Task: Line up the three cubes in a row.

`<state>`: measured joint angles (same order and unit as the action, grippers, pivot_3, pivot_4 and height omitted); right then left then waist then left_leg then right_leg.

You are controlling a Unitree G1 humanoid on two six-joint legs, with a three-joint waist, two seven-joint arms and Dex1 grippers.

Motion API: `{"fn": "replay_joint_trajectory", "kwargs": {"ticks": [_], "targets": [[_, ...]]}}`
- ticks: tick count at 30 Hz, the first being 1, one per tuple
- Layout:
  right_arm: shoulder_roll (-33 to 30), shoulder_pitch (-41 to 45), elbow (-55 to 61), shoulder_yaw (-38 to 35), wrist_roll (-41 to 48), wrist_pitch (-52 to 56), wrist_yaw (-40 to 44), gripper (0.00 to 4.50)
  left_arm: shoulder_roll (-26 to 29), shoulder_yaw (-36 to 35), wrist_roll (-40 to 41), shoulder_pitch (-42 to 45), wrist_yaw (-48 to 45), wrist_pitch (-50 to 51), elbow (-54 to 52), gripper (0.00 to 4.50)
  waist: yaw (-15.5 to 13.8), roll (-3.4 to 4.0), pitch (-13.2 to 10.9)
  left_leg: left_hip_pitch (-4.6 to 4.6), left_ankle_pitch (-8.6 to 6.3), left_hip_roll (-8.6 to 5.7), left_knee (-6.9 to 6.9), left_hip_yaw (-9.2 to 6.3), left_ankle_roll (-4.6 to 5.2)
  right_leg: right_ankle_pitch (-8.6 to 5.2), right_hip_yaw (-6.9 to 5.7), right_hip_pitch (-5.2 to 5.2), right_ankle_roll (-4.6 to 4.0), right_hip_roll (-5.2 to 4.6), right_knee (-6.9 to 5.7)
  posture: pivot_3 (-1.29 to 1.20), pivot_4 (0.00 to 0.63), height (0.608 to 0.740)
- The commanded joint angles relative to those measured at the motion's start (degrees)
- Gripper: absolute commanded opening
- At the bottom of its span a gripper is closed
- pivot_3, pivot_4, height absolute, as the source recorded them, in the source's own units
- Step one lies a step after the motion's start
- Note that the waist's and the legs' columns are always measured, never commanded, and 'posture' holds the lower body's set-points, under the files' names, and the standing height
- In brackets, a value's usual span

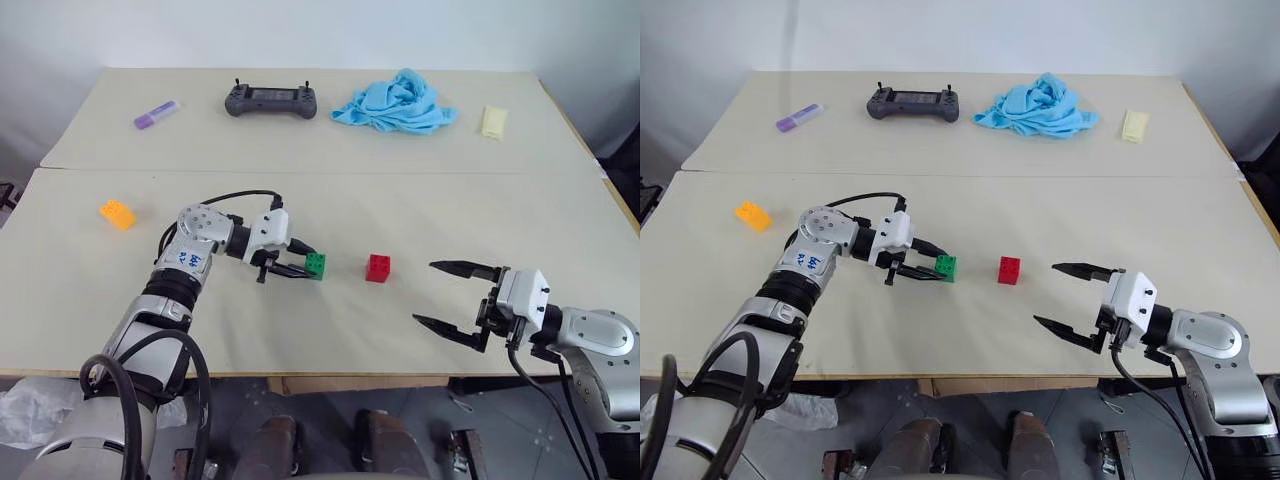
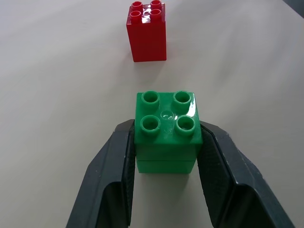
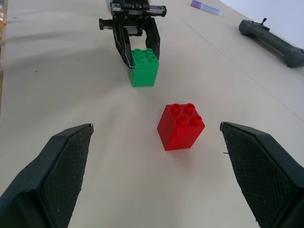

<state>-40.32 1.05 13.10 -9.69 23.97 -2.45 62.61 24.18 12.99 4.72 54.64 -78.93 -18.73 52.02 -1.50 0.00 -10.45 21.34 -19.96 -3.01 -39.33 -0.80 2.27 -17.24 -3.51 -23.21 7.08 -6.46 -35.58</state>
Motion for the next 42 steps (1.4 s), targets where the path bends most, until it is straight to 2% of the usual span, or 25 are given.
{"fn": "replay_joint_trajectory", "kwargs": {"ticks": [1, 3, 9, 12, 13, 14, 17, 19, 22, 25, 28, 32, 36, 39, 42], "targets": [[0.0, 0.2, 1.5, -0.4, 0.7, 0.0, -0.9, 4.50, -0.3, -1.0, 0.0, -1.0, -0.4, 0.7, -0.3, 1.47, 0.0, 0.00, 0.0, 0.00, 0.00, 0.00, 0.00, -0.01, 0.00, 0.00, 0.00, 0.01, 0.00, 0.00, 0.00, 0.00, 0.150, 0.740], [0.2, 1.0, 1.0, 0.5, 0.5, -0.2, -0.8, 4.50, -0.7, -2.5, 1.1, -1.2, 0.0, 1.7, -0.3, 2.22, 0.0, 0.00, 0.0, 0.00, 0.00, -0.01, -0.01, -0.01, 0.00, 0.00, 0.00, 0.01, 0.00, 0.00, 0.00, 0.00, 0.150, 0.740], [1.1, 4.2, 0.8, 3.0, 1.4, 0.9, -0.6, 4.50, 1.3, -6.9, 3.4, -3.2, 1.3, 0.9, -5.9, 3.96, 0.1, -0.01, 0.0, 0.01, 0.00, 0.00, -0.03, -0.03, 0.00, 0.00, -0.01, 0.00, 0.00, 0.00, -0.01, 0.00, 0.150, 0.740], [2.3, 6.9, 1.4, 4.2, 3.3, 3.0, -0.9, 4.50, 4.8, -8.3, 5.9, -6.8, -0.8, 5.4, -14.2, 3.96, 0.5, 0.00, 0.0, 0.01, 0.00, 0.02, -0.03, -0.05, -0.01, 0.00, 0.00, -0.02, 0.00, -0.03, -0.01, 0.00, 0.150, 0.740], [3.3, 8.8, 1.7, 5.0, 4.6, 4.4, -1.1, 4.50, 7.5, -9.6, 7.6, -9.8, -1.1, 8.8, -20.2, 3.96, 0.6, 0.00, 0.0, 0.01, 0.00, 0.08, -0.03, -0.04, -0.02, 0.00, 0.03, -0.03, 0.00, -0.08, 0.00, 0.00, 0.150, 0.740], [4.1, 10.9, 1.9, 6.4, 5.7, 5.3, 0.1, 4.50, 9.6, -13.1, 9.8, -13.2, 1.2, 10.2, -26.4, 3.96, 1.0, 0.00, 0.0, 0.01, 0.00, 0.09, -0.03, -0.07, -0.03, 0.00, 0.01, -0.03, 0.00, -0.10, 0.00, 0.00, 0.150, 0.740], [6.4, 15.3, 0.6, 10.9, 5.6, 6.4, 2.5, 4.50, 11.6, -26.2, 16.1, -24.1, 15.0, 17.6, -42.4, 4.48, 2.1, 0.01, 0.0, 0.00, -0.03, 0.25, 0.04, -0.07, -0.12, -0.01, 0.29, -0.07, -0.03, -0.14, 0.03, 0.00, 0.150, 0.740], [8.2, 17.3, -1.0, 12.5, 4.7, 6.2, 2.6, 4.50, 11.9, -32.5, 16.9, -32.6, 21.9, 21.2, -49.6, 4.48, 2.2, 0.02, 0.0, -0.01, -0.04, 0.33, 0.05, -0.18, -0.20, -0.05, 0.45, -0.07, -0.09, -0.13, 0.04, 0.00, 0.150, 0.740], [10.7, 20.6, -3.6, 14.4, 3.5, 5.2, 2.8, 4.50, 9.5, -42.9, 17.2, -47.4, 30.7, 22.6, -57.0, 4.48, 2.0, 0.06, 0.0, -0.08, -0.05, 0.32, 0.12, -0.15, -0.23, -0.07, 0.52, -0.05, -0.14, -0.12, 0.02, 0.00, 0.150, 0.740], [12.5, 23.4, -6.0, 15.6, 1.8, 3.6, 3.1, 4.50, 5.0, -50.8, 18.1, -59.4, 36.6, 21.1, -59.4, 4.48, 1.5, 0.01, 0.0, -0.08, -0.06, 0.29, 0.10, -0.15, -0.22, -0.07, 0.53, -0.01, -0.14, -0.13, 0.06, 0.00, 0.150, 0.740], [13.9, 25.0, -7.1, 16.4, 2.5, 3.8, 4.2, 4.50, -1.4, -58.5, 18.8, -66.3, 44.8, 16.7, -60.7, 4.48, 0.9, -0.07, 0.0, -0.09, -0.06, 0.28, 0.08, -0.21, -0.22, -0.07, 0.50, 0.10, -0.15, -0.15, 0.15, 0.00, 0.150, 0.740], [14.7, 26.2, -7.5, 16.4, 3.4, 4.7, 5.8, 4.50, -5.6, -61.3, 21.4, -71.8, 49.2, 17.1, -63.1, 4.48, 0.0, -0.13, 0.1, -0.17, -0.07, 0.29, 0.07, -0.30, -0.24, -0.07, 0.45, 0.29, -0.15, -0.15, 0.51, 0.00, 0.150, 0.740], [15.0, 27.3, -8.7, 16.3, 3.2, 4.7, 6.4, 4.50, -9.5, -59.9, 23.4, -74.7, 53.3, 18.7, -66.4, 4.48, 0.2, -0.13, 0.1, -0.26, -0.13, 0.29, 0.08, -0.27, -0.19, -0.05, 0.48, 0.40, -0.14, -0.20, 0.61, 0.00, 0.150, 0.740], [15.1, 27.2, -8.9, 16.0, 3.3, 4.2, 6.8, 4.50, -10.6, -56.6, 24.6, -70.5, 58.6, 22.3, -67.8, 4.48, 0.1, -0.15, 0.1, -0.26, -0.14, 0.32, 0.08, -0.29, -0.21, -0.05, 0.45, 0.39, -0.15, -0.16, 0.59, 0.00, 0.150, 0.740], [15.4, 27.2, -9.1, 15.9, 3.2, 4.2, 6.9, 4.50, -7.2, -51.4, 22.3, -63.9, 61.7, 27.2, -67.5, 4.48, -0.1, -0.17, 0.1, -0.25, -0.12, 0.29, 0.07, -0.32, -0.23, -0.05, 0.43, 0.40, -0.15, -0.16, 0.54, 0.00, 0.150, 0.740]]}}
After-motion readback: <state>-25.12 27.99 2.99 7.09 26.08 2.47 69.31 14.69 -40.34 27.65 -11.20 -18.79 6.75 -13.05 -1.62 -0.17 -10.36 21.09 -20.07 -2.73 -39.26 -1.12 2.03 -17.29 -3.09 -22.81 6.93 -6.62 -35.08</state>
